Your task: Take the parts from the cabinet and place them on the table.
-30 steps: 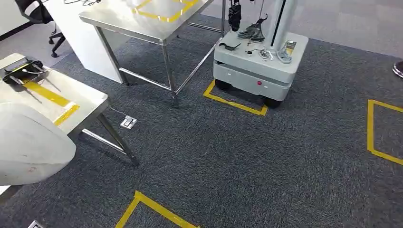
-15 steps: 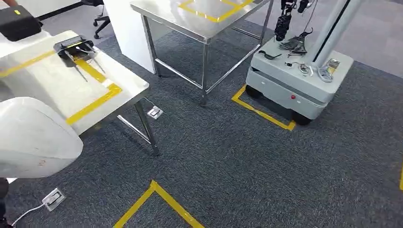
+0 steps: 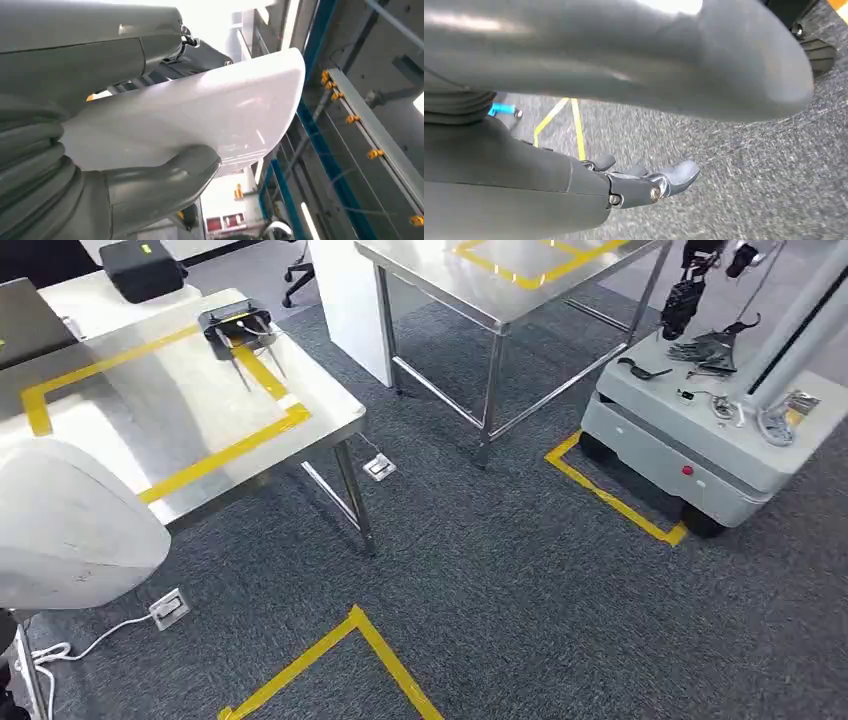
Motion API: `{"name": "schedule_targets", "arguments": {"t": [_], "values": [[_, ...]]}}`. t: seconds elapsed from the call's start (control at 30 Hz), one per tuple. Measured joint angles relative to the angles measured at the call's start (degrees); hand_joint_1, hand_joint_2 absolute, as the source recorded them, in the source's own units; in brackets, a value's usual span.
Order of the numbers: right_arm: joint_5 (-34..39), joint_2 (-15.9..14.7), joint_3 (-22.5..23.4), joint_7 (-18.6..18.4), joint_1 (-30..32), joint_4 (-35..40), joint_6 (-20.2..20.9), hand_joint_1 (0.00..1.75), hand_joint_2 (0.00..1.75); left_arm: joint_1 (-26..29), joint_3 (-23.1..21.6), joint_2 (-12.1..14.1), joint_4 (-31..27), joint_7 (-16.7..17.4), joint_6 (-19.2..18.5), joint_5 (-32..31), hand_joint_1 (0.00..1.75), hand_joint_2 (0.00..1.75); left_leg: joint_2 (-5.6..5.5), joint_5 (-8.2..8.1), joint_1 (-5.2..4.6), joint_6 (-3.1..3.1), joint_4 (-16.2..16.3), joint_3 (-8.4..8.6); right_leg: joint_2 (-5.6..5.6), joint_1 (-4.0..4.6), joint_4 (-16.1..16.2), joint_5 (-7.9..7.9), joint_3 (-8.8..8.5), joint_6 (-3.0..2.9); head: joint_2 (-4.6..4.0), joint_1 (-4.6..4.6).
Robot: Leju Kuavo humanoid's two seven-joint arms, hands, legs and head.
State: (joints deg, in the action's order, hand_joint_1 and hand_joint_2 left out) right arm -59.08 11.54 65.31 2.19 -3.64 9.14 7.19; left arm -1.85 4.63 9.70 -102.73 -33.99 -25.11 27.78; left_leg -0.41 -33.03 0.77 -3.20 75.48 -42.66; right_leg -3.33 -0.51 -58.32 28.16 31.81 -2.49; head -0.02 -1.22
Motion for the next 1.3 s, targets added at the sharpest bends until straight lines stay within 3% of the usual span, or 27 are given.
{"name": "schedule_targets", "arguments": {"t": [0.07,0.1,0.13,0.17,0.27,0.3,0.33,0.37,0.4,0.47,0.5,0.53,0.6,0.63,0.67,0.77,0.8,0.87,0.9,0.93,0.97,1.0,1.03,1.07,1.13,1.17,1.3], "values": [[-0.1,0.0,0.0,-0.7,-0.1,0.0,-0.1,0.0,0.0,-0.3,-0.2,0.0,0.4,0.2,-0.2,0.0,1.75,1.75,0.81,4.24,0.02,0.02,-7.4,4.11,-1.68,-0.01,-0.1,0.32,-0.32,0.25,0.0,0.0],[0.0,0.1,0.0,-1.1,-0.2,0.0,-0.2,0.0,0.0,-0.6,-0.4,0.0,0.5,0.4,-0.2,-0.2,1.75,1.75,2.58,6.5,-0.03,0.19,-13.1,7.28,-2.45,0.0,-0.2,0.59,-0.57,0.45,0.0,0.0],[0.2,0.1,0.0,-1.1,-0.2,0.0,-0.2,0.0,0.0,-1.1,-0.6,0.0,0.7,0.4,0.0,-0.4,1.75,1.75,6.83,6.17,-0.52,0.88,-16.7,8.86,-3.05,0.36,-0.4,0.89,-0.76,0.79,0.0,0.02],[0.4,0.1,0.0,-1.0,-0.3,0.0,-0.2,0.0,0.0,-1.4,-1.0,0.0,0.9,0.4,0.1,-0.6,1.75,1.75,6.04,6.6,-0.56,1.56,-16.7,9.26,-3.65,0.7,-0.5,1.17,-0.78,1.15,0.0,-0.22],[0.3,0.1,0.1,0.3,-0.4,0.0,0.0,0.0,0.0,-1.5,-1.3,0.4,1.3,0.0,0.2,-0.9,1.75,1.75,3.82,6.63,-0.8,2.41,-16.5,8.57,-5.6,0.76,-0.2,1.21,-1.41,1.86,0.0,-0.2],[0.1,0.1,0.1,0.2,-0.5,0.0,0.0,0.0,0.0,-1.7,-1.3,0.4,1.3,0.1,0.2,-0.9,1.75,1.75,2.91,7.01,-0.26,2.95,-17.0,9.08,-5.54,0.61,-0.3,1.66,-1.54,2.46,0.0,-0.17],[-0.1,0.1,0.1,-0.1,-0.5,0.0,0.0,0.0,0.0,-1.9,-1.5,0.4,1.4,0.0,0.5,-0.9,1.75,1.75,2.23,7.19,-0.09,3.33,-17.2,9.05,-1.38,0.22,-1.6,2.62,-1.15,2.94,0.0,-0.33],[-0.1,0.1,0.1,-0.4,-0.4,0.0,-0.1,0.0,0.0,-2.6,-1.6,0.4,1.6,0.2,0.8,-1.2,1.75,1.75,1.44,7.33,0.03,3.65,-17.2,8.86,1.57,0.13,-5.4,4.81,0.54,3.09,0.0,-0.37],[-0.1,0.1,0.1,-0.6,-0.4,0.0,-0.1,0.0,0.0,-2.9,-1.7,0.2,1.8,0.2,1.0,-1.6,1.75,1.75,0.62,7.4,0.03,3.78,-17.2,8.71,2.74,0.06,-9.9,6.97,2.79,3.18,0.02,-0.48],[-0.1,0.1,0.1,-0.8,-0.2,0.0,-0.2,0.0,0.0,-2.9,-2.3,-0.1,2.2,0.2,1.2,-2.1,1.75,1.75,-1.11,7.45,0.01,3.83,-17.1,8.47,3.18,0.06,-17.7,9.53,6.98,3.26,0.0,-0.48],[-0.1,0.1,0.1,-0.8,-0.2,0.0,-0.2,0.0,0.0,-2.9,-2.4,-0.1,2.3,0.1,1.2,-2.1,1.75,1.75,-2.07,7.46,0.01,3.81,-17.0,8.4,3.2,0.04,-18.3,8.84,7.62,3.2,0.0,-0.48],[-0.2,0.1,0.1,-0.8,-0.2,0.0,-0.2,0.0,0.0,-2.8,-2.4,-0.2,2.4,0.1,1.3,-2.1,1.75,1.75,-3.01,7.5,0.03,3.74,-16.9,8.4,3.28,0.0,-16.2,6.92,6.89,3.09,0.0,-0.48],[-0.4,0.1,0.1,-1.1,-0.3,0.0,-0.3,0.0,0.0,-2.9,-2.4,-0.2,2.4,0.2,1.3,-2.4,1.75,1.75,-4.72,7.46,0.11,3.46,-16.6,8.43,4.3,-0.2,-6.5,1.33,2.64,2.82,0.0,-0.48],[-0.5,0.0,0.1,-1.4,-0.3,0.0,-0.4,0.0,0.0,-3.0,-2.4,-0.3,2.4,0.6,1.2,-2.6,1.75,1.75,-5.38,7.43,0.23,3.19,-16.5,8.27,7.5,-0.5,-1.7,0.09,0.76,2.66,0.02,-0.48],[-0.5,0.0,0.1,-1.6,-0.3,0.0,-0.5,0.0,0.0,-3.1,-2.4,-0.3,2.4,0.8,1.2,-2.5,1.75,1.75,-6.15,7.42,-0.05,2.65,-16.2,7.91,8.58,-0.43,-1.0,0.76,0.52,2.8,0.0,-0.42],[-0.5,0.0,0.1,-1.6,-0.5,0.0,-0.6,0.0,0.0,-3.0,-2.5,-0.3,2.2,1.1,0.9,-2.6,1.75,1.75,-8.09,8.19,0.31,1.24,-17.0,7.56,6.46,0.04,-1.1,0.45,0.5,2.17,0.0,-0.46],[-0.5,0.0,0.1,-1.5,-0.5,0.0,-0.6,0.0,0.0,-3.0,-2.4,-0.2,2.1,1.2,0.8,-2.6,1.75,1.75,-8.74,8.33,0.26,0.85,-17.1,6.95,5.57,-0.56,-0.4,0.06,0.01,1.6,0.0,-0.46],[-0.7,0.1,0.2,-1.2,-0.4,0.0,-0.7,0.0,0.0,-3.1,-2.4,0.2,1.7,1.5,0.7,-2.6,1.75,1.75,-2.28,6.04,-0.09,0.78,-13.7,5.6,4.0,-0.46,0.0,-0.19,-0.17,0.75,0.0,0.0],[-0.8,0.1,0.2,-1.2,-0.4,0.0,-0.7,0.0,0.0,-3.3,-2.5,0.2,1.7,1.6,0.7,-2.6,1.75,1.75,-1.01,4.27,-0.09,0.57,-10.5,4.1,3.38,-0.33,0.0,-0.16,-0.17,0.64,0.02,-0.02],[-0.7,0.1,0.2,-1.4,-0.2,0.0,-0.8,0.0,0.0,-3.2,-2.5,0.1,1.7,2.0,0.7,-2.6,1.75,1.75,-0.21,1.48,0.04,0.3,-4.4,1.32,2.54,-0.2,0.0,-0.04,-0.16,0.44,0.0,0.0],[-0.5,0.0,0.2,-1.4,-0.2,0.0,-1.0,0.0,0.0,-3.1,-2.5,0.1,1.7,2.2,0.7,-3.1,1.75,1.75,-0.03,-0.06,0.11,0.14,-0.2,-0.6,1.99,-0.11,-0.1,0.0,-0.12,0.38,0.02,-0.02],[-0.2,0.0,0.2,-1.4,-0.2,0.0,-1.0,0.0,0.0,-3.1,-2.5,0.1,1.7,2.3,0.8,-3.2,1.75,1.75,0.09,-0.1,0.16,0.07,1.4,-1.18,1.32,-0.1,-0.1,0.03,-0.13,0.39,0.0,-0.02],[0.2,0.0,0.4,-1.4,-0.3,0.0,-1.0,0.0,0.0,-3.1,-2.5,0.0,1.7,2.5,0.9,-3.2,1.75,1.75,0.17,1.24,0.2,0.05,-0.1,-0.28,0.86,-0.09,-0.1,0.08,-0.16,0.4,0.0,-0.02],[0.5,0.1,0.6,-1.3,-0.4,0.0,-1.0,0.0,0.0,-3.1,-2.5,0.1,1.7,2.5,0.9,-3.2,1.75,1.75,0.23,3.32,0.2,0.08,-3.7,1.92,0.55,-0.09,-0.1,0.14,-0.23,0.48,0.02,-0.02],[0.9,0.1,0.8,-1.5,-0.5,0.0,-1.0,0.0,0.0,-3.2,-2.5,0.1,1.1,2.6,0.9,-3.2,1.75,1.75,1.0,7.48,0.18,0.53,-14.6,8.13,0.18,-0.09,-0.4,0.38,-0.41,0.82,0.0,0.0],[0.9,0.1,0.9,-1.8,-0.6,0.0,-1.1,0.0,0.0,-3.4,-2.5,0.0,0.9,2.8,0.9,-3.2,1.75,1.75,1.55,6.15,-0.22,1.0,-16.5,9.27,0.04,0.35,-0.6,0.58,-0.25,1.16,0.0,0.0],[1.7,0.1,1.5,-2.6,-0.7,0.0,-1.4,0.0,0.0,-3.4,-2.5,0.0,0.5,3.3,1.1,-3.2,1.75,1.75,0.94,6.38,-0.32,2.61,-16.8,9.09,-0.38,0.47,-0.2,0.63,-0.54,2.52,0.02,-0.07]]}}
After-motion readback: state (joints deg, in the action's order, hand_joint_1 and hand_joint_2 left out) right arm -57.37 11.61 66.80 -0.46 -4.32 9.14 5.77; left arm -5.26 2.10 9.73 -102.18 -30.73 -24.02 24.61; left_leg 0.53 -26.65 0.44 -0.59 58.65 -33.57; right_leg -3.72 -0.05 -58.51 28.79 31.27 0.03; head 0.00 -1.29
